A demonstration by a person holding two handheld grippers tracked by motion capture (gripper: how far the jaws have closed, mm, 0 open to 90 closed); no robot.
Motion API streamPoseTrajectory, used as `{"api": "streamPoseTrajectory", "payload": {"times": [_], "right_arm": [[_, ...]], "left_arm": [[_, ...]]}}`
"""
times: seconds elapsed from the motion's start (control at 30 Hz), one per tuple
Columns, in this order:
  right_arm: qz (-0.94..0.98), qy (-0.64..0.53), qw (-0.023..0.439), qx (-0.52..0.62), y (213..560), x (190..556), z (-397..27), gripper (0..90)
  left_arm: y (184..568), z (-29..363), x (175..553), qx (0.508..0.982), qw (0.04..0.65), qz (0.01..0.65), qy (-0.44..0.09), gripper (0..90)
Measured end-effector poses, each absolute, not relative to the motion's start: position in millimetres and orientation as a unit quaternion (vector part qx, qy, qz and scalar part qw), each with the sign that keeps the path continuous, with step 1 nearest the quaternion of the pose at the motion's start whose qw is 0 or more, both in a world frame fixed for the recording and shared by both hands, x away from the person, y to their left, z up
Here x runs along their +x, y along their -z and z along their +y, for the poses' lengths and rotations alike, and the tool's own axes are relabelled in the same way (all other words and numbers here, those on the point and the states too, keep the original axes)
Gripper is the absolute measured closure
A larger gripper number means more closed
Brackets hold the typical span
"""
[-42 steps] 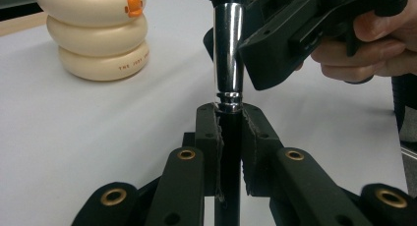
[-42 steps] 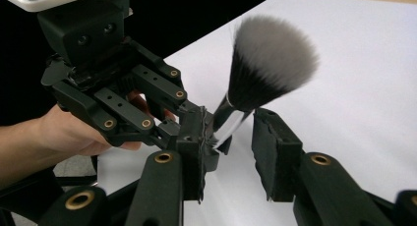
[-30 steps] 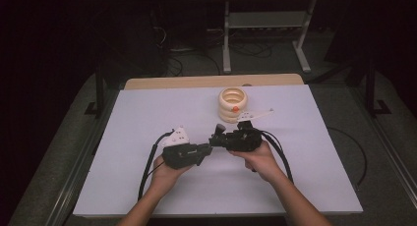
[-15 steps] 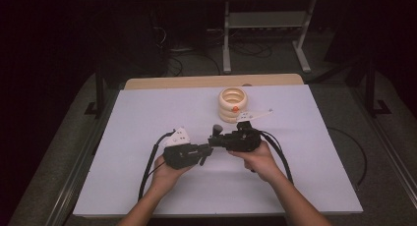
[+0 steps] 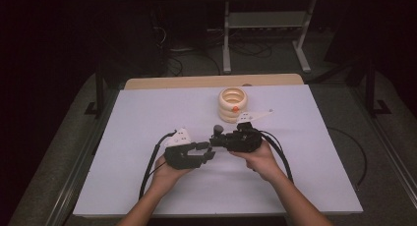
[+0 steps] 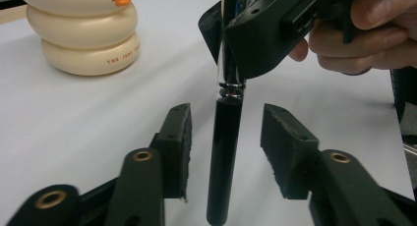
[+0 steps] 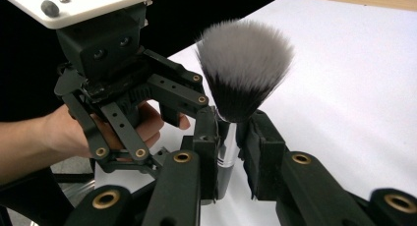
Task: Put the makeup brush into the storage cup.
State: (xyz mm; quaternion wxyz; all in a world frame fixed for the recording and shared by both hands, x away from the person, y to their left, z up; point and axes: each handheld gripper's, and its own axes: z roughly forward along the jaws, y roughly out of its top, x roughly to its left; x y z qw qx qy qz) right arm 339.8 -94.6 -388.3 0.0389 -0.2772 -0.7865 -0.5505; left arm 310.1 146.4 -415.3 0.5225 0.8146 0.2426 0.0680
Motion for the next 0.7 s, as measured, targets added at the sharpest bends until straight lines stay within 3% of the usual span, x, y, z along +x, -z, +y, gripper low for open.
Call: {"api": "streamPoseTrajectory", "payload": {"times": [0.7], "right_arm": [[-0.797, 0.54, -0.002, -0.27, 381.5, 338.3, -104.9, 75.9]], "left_arm": [[407.5, 165.1, 312.1, 0.809, 0.538, 0.226, -0.063, 32.2]]}}
